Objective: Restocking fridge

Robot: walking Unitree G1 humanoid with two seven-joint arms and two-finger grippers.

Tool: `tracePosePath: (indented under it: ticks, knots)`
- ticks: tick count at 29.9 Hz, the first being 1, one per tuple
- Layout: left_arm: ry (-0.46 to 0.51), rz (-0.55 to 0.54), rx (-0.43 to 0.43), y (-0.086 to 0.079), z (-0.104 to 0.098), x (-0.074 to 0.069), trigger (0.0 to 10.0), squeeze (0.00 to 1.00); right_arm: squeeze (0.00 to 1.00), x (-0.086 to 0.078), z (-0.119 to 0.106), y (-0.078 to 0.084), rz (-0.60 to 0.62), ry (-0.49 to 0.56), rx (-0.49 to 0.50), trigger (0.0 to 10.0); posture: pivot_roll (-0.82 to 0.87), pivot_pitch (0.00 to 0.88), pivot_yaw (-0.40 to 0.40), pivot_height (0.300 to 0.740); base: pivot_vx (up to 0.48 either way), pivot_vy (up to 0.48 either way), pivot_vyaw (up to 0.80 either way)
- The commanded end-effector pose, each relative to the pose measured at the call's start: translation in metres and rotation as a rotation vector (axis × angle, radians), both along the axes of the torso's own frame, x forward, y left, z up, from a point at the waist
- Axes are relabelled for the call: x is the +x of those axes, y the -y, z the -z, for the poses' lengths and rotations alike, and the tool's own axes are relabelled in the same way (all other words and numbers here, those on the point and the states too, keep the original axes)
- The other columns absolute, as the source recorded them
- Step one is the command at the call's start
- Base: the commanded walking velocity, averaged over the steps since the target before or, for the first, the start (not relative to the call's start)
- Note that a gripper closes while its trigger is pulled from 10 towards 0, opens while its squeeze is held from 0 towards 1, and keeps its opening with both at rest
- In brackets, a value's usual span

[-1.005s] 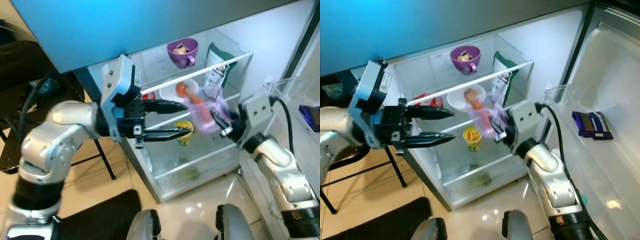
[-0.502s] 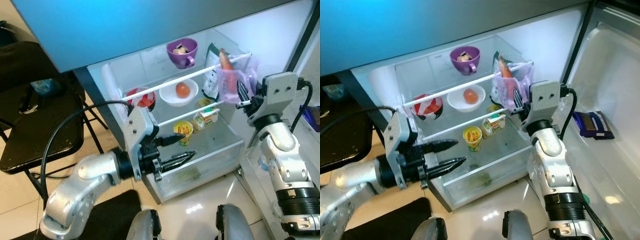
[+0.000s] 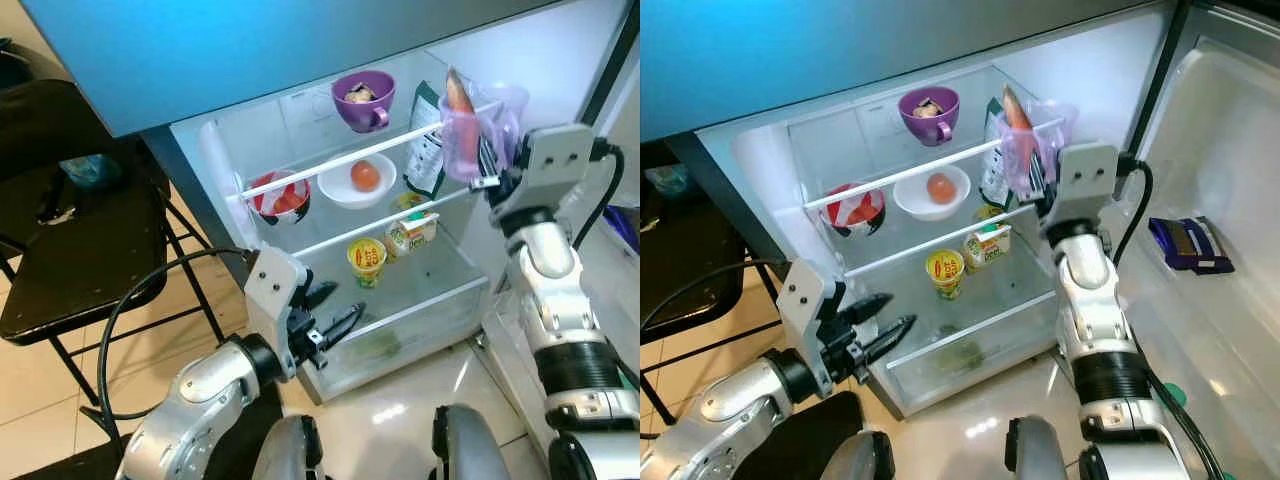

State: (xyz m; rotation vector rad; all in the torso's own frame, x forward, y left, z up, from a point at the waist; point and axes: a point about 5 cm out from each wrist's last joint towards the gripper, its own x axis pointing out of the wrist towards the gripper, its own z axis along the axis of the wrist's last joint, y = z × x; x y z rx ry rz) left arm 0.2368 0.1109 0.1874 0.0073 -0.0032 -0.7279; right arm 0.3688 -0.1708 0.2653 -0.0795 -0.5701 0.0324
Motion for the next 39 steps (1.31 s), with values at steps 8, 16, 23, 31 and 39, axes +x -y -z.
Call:
tracePosePath:
  ticks: [8, 16, 23, 31, 39]
  knots:
    - [-0.001, -0.054, 0.003, -0.001, 0.004, -0.002, 10.0, 0.0, 0.0, 0.001, -0.027, -0.019, -0.015, 0.107, 0.08, 10.0, 0.01, 0.262, 0.099, 0.619, 0.0, 0.0, 0.0]
    - [0.023, -0.089, -0.014, 0.004, 0.0, 0.003, 10.0, 0.0, 0.0, 0.014, -0.034, -0.039, -0.045, 0.117, 0.063, 10.0, 0.01, 0.269, 0.086, 0.619, 0.0, 0.0, 0.0]
    - [0.05, -0.099, -0.044, 0.005, -0.009, 0.005, 10.0, 0.0, 0.0, 0.02, -0.034, -0.049, -0.082, 0.1, 0.01, 10.0, 0.02, 0.279, 0.075, 0.619, 0.0, 0.0, 0.0]
    - [0.114, -0.101, -0.132, 0.004, -0.036, 0.005, 10.0, 0.0, 0.0, 0.025, -0.043, -0.041, -0.037, 0.141, -0.008, 10.0, 0.05, 0.286, 0.069, 0.619, 0.0, 0.0, 0.0]
    - [0.129, -0.098, -0.139, 0.003, -0.045, 0.005, 10.0, 0.0, 0.0, 0.028, -0.047, -0.035, -0.007, 0.152, -0.01, 10.0, 0.07, 0.296, 0.08, 0.619, 0.0, 0.0, 0.0]
